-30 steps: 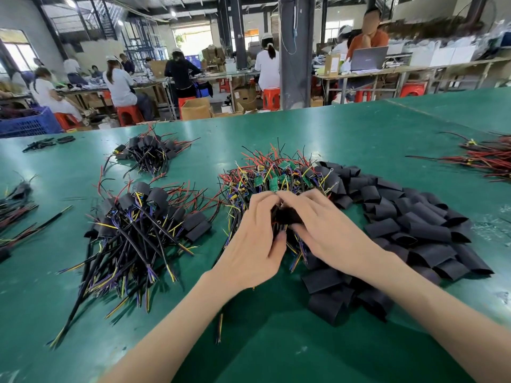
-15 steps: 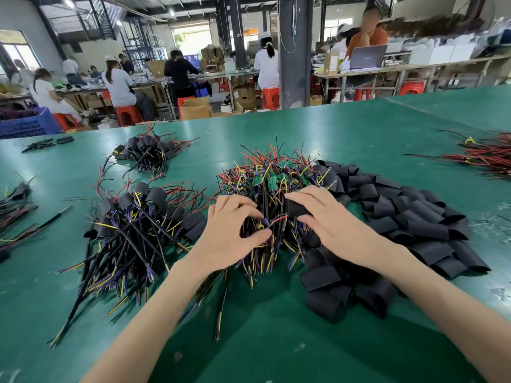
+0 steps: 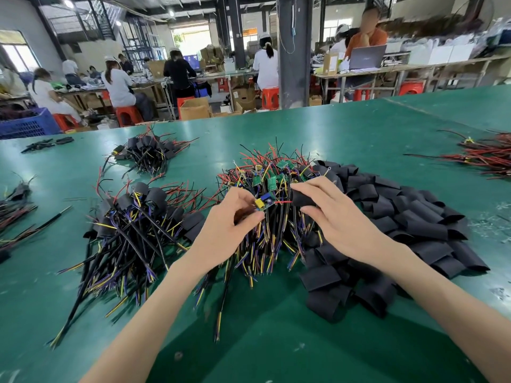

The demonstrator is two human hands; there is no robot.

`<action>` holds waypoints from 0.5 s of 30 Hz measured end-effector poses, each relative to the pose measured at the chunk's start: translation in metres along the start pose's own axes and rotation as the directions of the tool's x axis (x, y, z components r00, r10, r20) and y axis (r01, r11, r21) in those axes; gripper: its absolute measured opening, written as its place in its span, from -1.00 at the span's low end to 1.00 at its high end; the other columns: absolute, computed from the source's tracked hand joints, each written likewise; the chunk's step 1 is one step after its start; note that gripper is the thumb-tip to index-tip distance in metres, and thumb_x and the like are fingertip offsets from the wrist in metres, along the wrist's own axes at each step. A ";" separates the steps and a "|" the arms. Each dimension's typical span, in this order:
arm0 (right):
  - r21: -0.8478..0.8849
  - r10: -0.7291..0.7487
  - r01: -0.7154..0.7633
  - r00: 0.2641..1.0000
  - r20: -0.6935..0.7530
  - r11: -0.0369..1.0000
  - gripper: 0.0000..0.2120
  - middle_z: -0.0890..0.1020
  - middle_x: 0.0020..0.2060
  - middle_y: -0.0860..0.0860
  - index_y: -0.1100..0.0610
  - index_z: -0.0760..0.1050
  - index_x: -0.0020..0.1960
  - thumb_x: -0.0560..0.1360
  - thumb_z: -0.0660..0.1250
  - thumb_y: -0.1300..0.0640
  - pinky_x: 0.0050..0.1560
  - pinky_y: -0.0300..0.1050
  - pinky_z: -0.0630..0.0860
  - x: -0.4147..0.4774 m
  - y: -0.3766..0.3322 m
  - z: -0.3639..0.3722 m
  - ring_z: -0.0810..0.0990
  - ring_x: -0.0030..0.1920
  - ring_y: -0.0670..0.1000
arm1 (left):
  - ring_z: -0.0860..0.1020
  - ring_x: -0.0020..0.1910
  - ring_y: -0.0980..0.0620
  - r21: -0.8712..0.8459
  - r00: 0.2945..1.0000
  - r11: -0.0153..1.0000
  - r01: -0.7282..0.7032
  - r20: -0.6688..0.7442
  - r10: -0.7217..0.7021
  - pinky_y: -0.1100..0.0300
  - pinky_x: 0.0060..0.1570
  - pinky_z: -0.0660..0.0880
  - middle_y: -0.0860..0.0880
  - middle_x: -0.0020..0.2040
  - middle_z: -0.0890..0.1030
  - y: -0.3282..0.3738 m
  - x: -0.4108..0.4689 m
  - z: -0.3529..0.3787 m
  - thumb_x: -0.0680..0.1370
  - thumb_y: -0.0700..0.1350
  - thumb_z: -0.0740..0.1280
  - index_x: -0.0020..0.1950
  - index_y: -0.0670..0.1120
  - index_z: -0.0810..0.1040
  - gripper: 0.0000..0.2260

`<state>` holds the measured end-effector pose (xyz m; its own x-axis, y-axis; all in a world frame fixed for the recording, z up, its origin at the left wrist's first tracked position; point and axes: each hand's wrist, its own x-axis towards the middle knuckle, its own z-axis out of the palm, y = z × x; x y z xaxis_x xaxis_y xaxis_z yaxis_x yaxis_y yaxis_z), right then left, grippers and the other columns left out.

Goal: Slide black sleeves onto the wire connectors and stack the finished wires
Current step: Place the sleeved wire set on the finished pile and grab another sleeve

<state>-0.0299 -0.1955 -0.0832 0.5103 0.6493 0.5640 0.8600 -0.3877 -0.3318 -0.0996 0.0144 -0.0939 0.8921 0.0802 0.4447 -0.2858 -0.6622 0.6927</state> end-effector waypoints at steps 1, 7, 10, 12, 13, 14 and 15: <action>-0.004 0.000 0.000 1.000 0.012 1.000 -0.64 0.43 0.12 0.10 0.25 0.37 0.35 0.56 0.23 0.28 0.19 -0.48 0.16 0.000 0.000 0.000 0.37 0.10 -0.06 | 0.52 -0.19 0.24 -0.017 1.000 1.000 0.005 0.003 -0.005 0.43 -0.08 0.36 0.15 -0.20 0.61 0.000 0.000 0.000 0.52 -0.15 0.39 -0.01 0.03 0.41 -0.82; -0.024 0.003 -0.001 0.997 0.078 1.000 -0.62 0.43 0.20 0.09 0.22 0.33 0.38 0.57 0.23 0.24 0.22 -0.06 0.33 -0.004 -0.002 0.005 0.44 0.17 0.09 | 0.52 -0.23 0.16 -0.153 0.999 0.987 0.040 0.035 -0.035 0.33 -0.13 0.41 0.09 -0.20 0.61 0.005 -0.002 0.005 0.53 -0.17 0.37 -0.05 0.00 0.50 -0.92; 0.001 -0.014 0.014 0.996 0.085 1.000 -0.61 0.43 0.20 0.09 0.22 0.33 0.38 0.57 0.23 0.25 0.23 -0.05 0.33 -0.005 -0.004 0.009 0.44 0.17 0.07 | 0.46 -0.28 0.19 -0.109 1.000 0.994 0.014 0.030 -0.011 0.36 -0.19 0.37 0.06 -0.24 0.58 0.006 -0.003 0.008 0.55 -0.20 0.34 -0.08 0.02 0.48 -0.89; 0.009 -0.009 0.008 0.997 0.079 1.000 -0.62 0.43 0.20 0.08 0.22 0.34 0.38 0.57 0.23 0.25 0.23 -0.07 0.33 -0.005 -0.005 0.009 0.44 0.18 0.06 | 0.45 -0.29 0.22 -0.110 1.000 0.994 0.000 0.025 0.003 0.41 -0.20 0.34 0.09 -0.25 0.56 0.008 -0.003 0.008 0.55 -0.23 0.33 -0.08 -0.02 0.49 -0.89; 0.014 -0.013 0.012 0.997 0.075 1.000 -0.62 0.44 0.20 0.08 0.22 0.35 0.37 0.57 0.24 0.26 0.24 -0.09 0.33 -0.005 -0.005 0.009 0.44 0.18 0.05 | 0.44 -0.29 0.23 -0.117 1.000 0.993 -0.007 0.022 0.009 0.42 -0.20 0.34 0.10 -0.26 0.55 0.008 -0.003 0.008 0.54 -0.25 0.33 -0.08 -0.05 0.50 -0.90; 0.019 -0.023 0.021 0.997 0.073 1.000 -0.63 0.45 0.20 0.08 0.23 0.36 0.36 0.56 0.24 0.27 0.24 -0.12 0.32 -0.005 -0.004 0.009 0.44 0.18 0.04 | 0.44 -0.29 0.23 -0.121 1.000 0.993 -0.012 0.018 0.014 0.43 -0.20 0.34 0.10 -0.26 0.55 0.008 -0.003 0.007 0.54 -0.27 0.33 -0.07 -0.08 0.51 -0.91; 0.023 -0.033 0.032 0.997 0.073 0.999 -0.64 0.45 0.20 0.08 0.23 0.37 0.35 0.56 0.24 0.27 0.24 -0.15 0.32 -0.005 -0.004 0.010 0.43 0.18 0.03 | 0.45 -0.29 0.23 -0.123 1.000 0.992 -0.016 0.017 0.018 0.43 -0.19 0.34 0.10 -0.26 0.56 0.009 -0.003 0.007 0.53 -0.27 0.33 -0.07 -0.10 0.52 -0.92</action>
<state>-0.0359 -0.1910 -0.0919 0.4803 0.7080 0.5177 0.8755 -0.3520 -0.3309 -0.1019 0.0035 -0.0930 0.8926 0.0557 0.4474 -0.3406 -0.5668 0.7501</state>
